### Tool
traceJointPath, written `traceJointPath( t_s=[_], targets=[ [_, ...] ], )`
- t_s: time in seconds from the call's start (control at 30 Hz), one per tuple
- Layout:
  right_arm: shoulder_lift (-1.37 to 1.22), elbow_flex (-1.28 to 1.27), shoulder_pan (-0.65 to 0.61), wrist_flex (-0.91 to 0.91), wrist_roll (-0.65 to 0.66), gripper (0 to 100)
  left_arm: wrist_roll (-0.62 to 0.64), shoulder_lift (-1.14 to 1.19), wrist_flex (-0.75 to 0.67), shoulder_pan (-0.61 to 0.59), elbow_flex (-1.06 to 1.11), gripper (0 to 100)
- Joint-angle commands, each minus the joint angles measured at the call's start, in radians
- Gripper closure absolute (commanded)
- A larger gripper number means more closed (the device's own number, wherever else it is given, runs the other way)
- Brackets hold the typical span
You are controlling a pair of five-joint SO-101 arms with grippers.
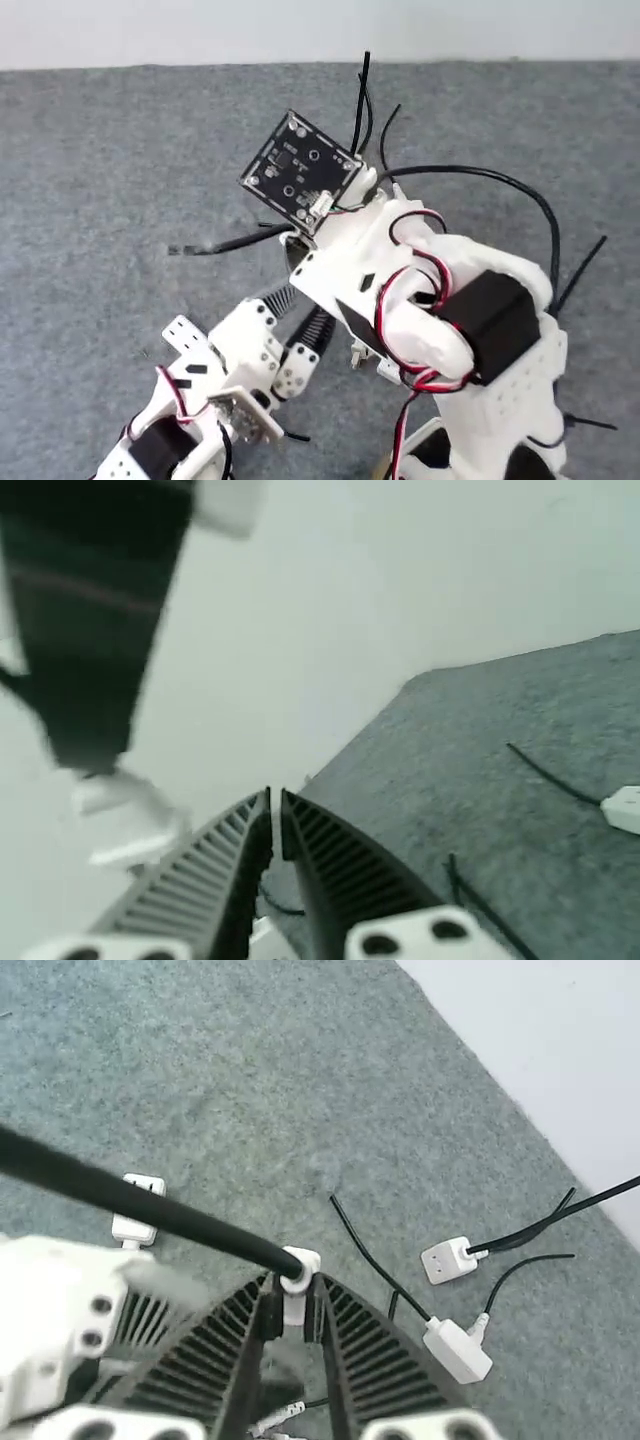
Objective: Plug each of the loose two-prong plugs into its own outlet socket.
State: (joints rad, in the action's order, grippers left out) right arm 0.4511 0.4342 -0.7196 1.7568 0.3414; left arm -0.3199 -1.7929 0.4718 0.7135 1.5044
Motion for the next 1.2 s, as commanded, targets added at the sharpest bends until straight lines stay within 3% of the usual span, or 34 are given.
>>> traceJointPath(
  t_s=[0.0,0.17,0.53,0.83,1.03,1.17],
  targets=[
    [0.073,-0.044,-0.008,0.042,-0.015,98.9,-0.003,-0.002,-0.037,-0.094,-0.045,99],
    [0.154,-0.117,-0.054,0.042,-0.017,98.9,-0.002,-0.002,-0.115,-0.147,0.025,99],
    [0.223,-0.222,-0.056,0.039,-0.011,98.9,0.0,-0.002,-0.109,-0.149,0.058,99],
    [0.173,-0.262,0.185,-0.005,0.044,98.8,-0.006,-0.002,-0.097,-0.157,0.094,99],
    [0.005,-0.425,0.26,-0.124,0.044,98.7,0.002,0.005,-0.193,-0.359,0.094,99],
    [-0.137,-0.554,0.249,-0.239,-0.005,98.7,0.002,0.005,-0.137,-0.588,0.062,99]
  ],
)
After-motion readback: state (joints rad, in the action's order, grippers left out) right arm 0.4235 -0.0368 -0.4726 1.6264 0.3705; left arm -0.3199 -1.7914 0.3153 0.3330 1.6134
